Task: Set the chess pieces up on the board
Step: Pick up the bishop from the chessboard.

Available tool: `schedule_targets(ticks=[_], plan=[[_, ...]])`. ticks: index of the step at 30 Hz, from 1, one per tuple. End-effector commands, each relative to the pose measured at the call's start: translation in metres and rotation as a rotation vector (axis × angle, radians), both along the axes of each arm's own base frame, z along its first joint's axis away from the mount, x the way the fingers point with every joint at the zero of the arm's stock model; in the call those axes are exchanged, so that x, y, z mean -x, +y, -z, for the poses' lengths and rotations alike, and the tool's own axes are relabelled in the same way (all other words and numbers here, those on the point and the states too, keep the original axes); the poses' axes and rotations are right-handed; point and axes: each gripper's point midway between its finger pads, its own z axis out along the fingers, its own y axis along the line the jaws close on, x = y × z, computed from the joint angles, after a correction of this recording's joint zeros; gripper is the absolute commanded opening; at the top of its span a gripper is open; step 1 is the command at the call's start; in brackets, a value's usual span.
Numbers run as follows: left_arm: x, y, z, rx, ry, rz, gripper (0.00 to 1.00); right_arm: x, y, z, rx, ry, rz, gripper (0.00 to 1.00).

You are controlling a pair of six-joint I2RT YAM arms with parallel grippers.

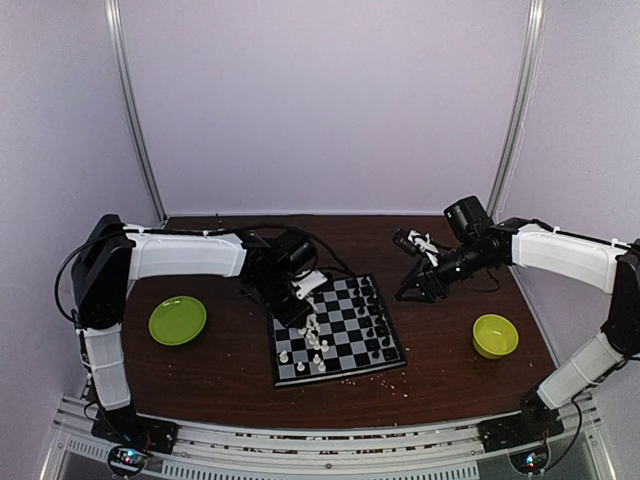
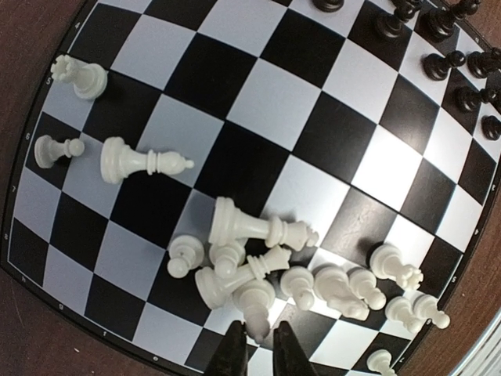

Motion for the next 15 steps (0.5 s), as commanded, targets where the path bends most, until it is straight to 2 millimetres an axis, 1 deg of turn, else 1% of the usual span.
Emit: schedule_targets(ticks=[1,8,10,13,15], plan=[[0.0055,0.0007,0.0083,-0.011,0.015,0.019,0.14,-0.0017,-0.0011,0.0019,0.001,0.011,0.002,0.47],[0.0022,-0.003,0.0096,-0.008,0.009,0.021,0.14,-0.0016,-0.0014,-0.0001,-0.002,0.01,0.006,0.47],[0.0018,-0.0025,0.0091,-0.01,0.007,0.02,0.11,-0.0013,-0.0014,-0.0007,-0.003,0.009,0.007,0.47],[0.002,-0.0012,0.0079,-0.011,0.003,0.019,0.05,-0.0015,-0.0012,-0.0014,-0.004,0.007,0.006,0.47],[0.0041,0.0014,0.0019,-0.005,-0.002,0.018,0.03,-0.0013,-0.0013,-0.0014,-0.004,0.008,0.007,0.47]])
